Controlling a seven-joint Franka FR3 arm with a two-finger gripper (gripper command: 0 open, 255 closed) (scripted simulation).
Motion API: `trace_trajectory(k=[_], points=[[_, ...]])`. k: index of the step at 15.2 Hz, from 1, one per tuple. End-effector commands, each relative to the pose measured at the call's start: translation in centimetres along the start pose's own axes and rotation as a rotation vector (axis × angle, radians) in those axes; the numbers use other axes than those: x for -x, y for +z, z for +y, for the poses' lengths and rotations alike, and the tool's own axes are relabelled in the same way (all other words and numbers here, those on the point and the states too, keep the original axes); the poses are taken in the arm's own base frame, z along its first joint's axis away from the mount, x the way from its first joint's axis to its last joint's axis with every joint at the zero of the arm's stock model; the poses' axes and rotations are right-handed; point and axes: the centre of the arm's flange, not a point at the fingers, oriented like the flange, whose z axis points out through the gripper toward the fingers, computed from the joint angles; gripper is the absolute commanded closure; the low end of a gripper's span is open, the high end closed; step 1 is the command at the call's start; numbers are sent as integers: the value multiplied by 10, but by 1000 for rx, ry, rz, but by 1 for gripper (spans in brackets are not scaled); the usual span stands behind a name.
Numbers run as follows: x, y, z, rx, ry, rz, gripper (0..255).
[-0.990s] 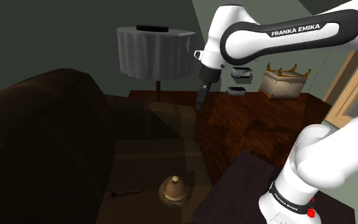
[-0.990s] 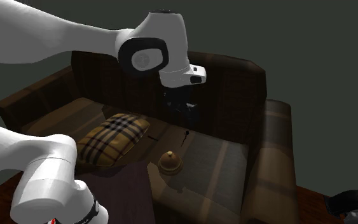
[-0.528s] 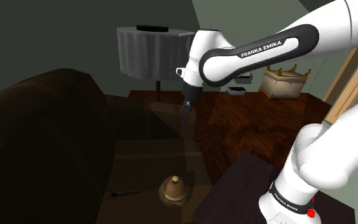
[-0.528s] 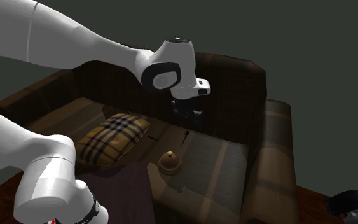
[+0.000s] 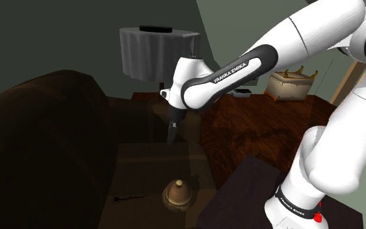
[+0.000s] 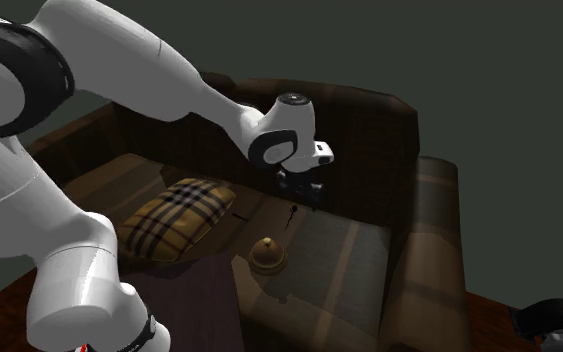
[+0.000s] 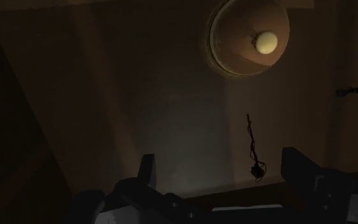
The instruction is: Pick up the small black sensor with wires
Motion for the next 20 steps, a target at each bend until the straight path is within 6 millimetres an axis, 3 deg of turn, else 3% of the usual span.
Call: trace_trajectory(k=[1, 10, 20], points=[[-12, 23, -6, -12, -38, 7, 0], [-67, 119, -39, -65, -206, 32, 0], [-123, 220, -92, -125, -393, 60, 0]])
